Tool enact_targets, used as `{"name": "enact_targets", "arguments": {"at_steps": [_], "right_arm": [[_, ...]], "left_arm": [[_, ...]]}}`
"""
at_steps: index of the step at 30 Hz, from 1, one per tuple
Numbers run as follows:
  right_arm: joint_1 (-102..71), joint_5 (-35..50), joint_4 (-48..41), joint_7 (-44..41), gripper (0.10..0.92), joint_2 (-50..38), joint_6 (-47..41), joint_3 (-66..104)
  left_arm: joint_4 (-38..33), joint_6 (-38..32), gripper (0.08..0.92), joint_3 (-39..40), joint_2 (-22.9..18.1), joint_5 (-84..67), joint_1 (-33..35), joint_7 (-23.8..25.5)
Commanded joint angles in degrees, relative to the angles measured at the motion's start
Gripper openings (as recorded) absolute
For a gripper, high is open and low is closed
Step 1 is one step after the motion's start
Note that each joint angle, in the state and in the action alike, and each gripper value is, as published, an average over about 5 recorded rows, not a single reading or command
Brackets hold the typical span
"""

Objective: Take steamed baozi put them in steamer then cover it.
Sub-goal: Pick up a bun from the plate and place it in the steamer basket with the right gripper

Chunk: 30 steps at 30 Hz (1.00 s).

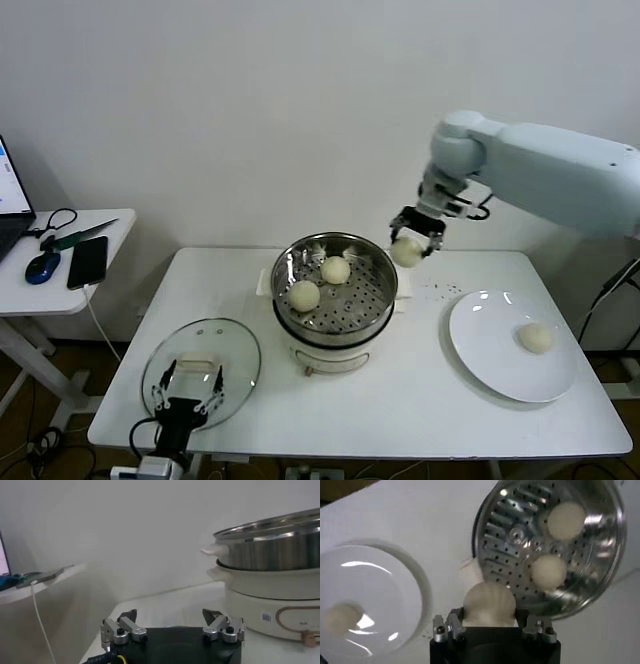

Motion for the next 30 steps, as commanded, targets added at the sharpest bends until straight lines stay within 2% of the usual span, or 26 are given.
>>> {"name": "enact_targets", "arguments": {"at_steps": [1,12,30], "right_arm": [[-4.2,-5.8,0.9,-0.2,0.678,12.4,5.7,1.0],[-9.2,-8.6,1.0,0.5,0.679,15.3,7.0,-0.9],[-11.7,-10.0,2.2,0.8,0.694,14.2,6.7,-0.3]], "left_arm": [[0.2,-0.1,0.823,-0.6,0.1,0.0,0.3,0.0],[0.4,-0.4,0.823,-1.9,0.3,-1.0,0.7,0.0],[1.1,-0.5,0.823,-1.9,0.4,-1.0,0.5,0.0]]}}
